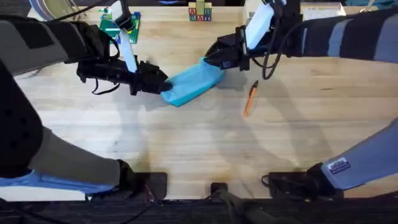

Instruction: Unzip the bag, pick up the pens from the table one at a time and place them inside, then zip the bag closed.

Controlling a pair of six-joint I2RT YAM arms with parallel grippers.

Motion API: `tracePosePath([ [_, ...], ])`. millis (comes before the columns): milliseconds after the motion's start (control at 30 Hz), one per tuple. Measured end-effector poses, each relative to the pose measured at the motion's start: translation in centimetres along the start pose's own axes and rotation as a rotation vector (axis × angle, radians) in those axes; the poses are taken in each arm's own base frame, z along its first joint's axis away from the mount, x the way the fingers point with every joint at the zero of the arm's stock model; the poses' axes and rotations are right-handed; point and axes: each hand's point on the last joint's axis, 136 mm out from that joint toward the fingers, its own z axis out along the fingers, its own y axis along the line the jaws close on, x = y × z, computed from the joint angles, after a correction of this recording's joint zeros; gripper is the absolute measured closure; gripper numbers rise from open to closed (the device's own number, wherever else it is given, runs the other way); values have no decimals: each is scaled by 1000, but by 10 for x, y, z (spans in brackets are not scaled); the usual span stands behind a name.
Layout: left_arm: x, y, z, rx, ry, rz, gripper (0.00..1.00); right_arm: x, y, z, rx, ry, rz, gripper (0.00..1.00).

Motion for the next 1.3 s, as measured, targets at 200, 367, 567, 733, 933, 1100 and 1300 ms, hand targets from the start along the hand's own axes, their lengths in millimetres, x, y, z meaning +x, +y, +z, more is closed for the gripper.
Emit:
tracePosePath([
  [200, 0, 0, 0, 1, 0, 0, 959, -7, 20, 23, -68, 0, -4, 970],
  [367, 0, -1, 0, 2, 0, -2, 959, -11, 34, 39, -113, 6, -18, 970],
  [567, 0, -1, 0, 2, 1, -4, 959, -14, 47, 52, -149, 11, -32, 970],
  [733, 0, -1, 0, 3, 1, -4, 959, -15, 56, 62, -167, 25, -46, 970],
  [933, 1, -1, 0, 2, 4, -5, 959, -15, 64, 72, -179, 43, -59, 970],
  [1100, 2, -1, 0, 1, 8, -5, 959, -14, 66, 76, -175, 56, -66, 970],
  [1300, 2, 0, 0, 1, 8, -4, 959, -16, 66, 82, -166, 59, -94, 970],
])
